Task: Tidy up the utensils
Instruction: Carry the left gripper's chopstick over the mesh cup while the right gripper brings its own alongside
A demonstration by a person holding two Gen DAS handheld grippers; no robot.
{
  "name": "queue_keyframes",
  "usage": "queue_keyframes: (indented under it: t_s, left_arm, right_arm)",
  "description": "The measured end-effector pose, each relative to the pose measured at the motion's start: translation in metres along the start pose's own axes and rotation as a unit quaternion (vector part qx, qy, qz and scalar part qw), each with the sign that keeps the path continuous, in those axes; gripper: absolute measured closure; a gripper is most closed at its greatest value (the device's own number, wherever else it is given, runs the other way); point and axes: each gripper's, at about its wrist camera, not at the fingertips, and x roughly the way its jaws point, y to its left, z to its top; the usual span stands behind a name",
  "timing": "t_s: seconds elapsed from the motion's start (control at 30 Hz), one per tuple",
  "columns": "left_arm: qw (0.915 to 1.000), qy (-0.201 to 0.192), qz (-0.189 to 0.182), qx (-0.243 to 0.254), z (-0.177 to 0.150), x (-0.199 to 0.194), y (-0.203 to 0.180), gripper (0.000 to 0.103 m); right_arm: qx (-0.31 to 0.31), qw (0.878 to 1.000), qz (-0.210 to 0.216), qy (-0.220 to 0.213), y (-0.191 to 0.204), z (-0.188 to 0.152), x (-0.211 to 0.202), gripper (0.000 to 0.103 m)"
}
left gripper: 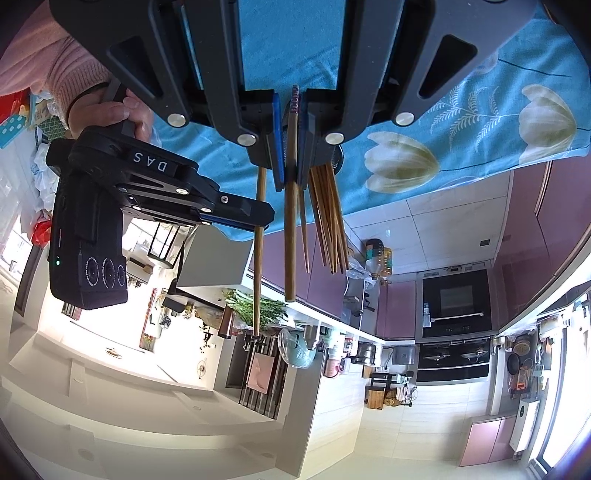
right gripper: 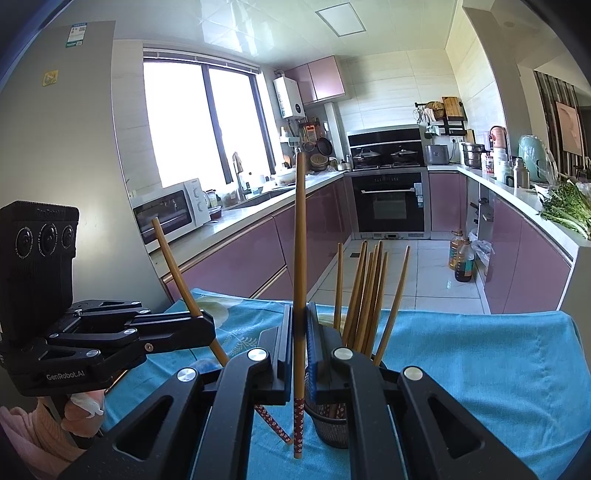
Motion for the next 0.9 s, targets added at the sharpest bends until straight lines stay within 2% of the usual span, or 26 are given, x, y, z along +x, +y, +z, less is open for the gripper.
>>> queue_keyframes:
  t_s: [0.9]
  left_arm:
    - [0.9995,-0.027,-0.002,0.014,0.021,-0.012,-0.011,0.096]
  right_arm:
    - [-0.001,1.0,0.002,-0.011,-0.001,0.012,0.001,0.097]
